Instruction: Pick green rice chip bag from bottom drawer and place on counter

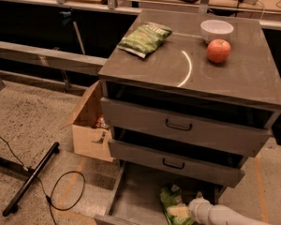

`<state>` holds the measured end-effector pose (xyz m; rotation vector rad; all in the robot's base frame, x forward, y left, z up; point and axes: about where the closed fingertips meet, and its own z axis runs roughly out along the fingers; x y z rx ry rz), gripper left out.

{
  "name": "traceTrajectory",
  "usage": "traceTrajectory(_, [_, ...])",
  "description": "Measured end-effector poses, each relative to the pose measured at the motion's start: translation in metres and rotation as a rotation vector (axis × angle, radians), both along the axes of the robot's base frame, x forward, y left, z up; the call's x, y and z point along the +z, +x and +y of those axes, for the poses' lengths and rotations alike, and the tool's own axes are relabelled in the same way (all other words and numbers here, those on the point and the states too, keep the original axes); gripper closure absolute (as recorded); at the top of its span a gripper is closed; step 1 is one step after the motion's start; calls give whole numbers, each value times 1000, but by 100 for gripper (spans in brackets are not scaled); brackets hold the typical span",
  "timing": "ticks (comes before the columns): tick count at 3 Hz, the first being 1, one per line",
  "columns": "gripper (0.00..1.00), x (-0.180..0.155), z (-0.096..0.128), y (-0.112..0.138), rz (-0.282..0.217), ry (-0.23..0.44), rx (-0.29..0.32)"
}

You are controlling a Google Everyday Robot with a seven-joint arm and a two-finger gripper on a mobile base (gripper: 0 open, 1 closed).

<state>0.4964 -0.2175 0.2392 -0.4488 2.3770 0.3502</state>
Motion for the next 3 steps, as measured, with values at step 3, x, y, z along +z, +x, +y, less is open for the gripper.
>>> traceTrajectory(3, [0,-66,3,14,18,-139,52])
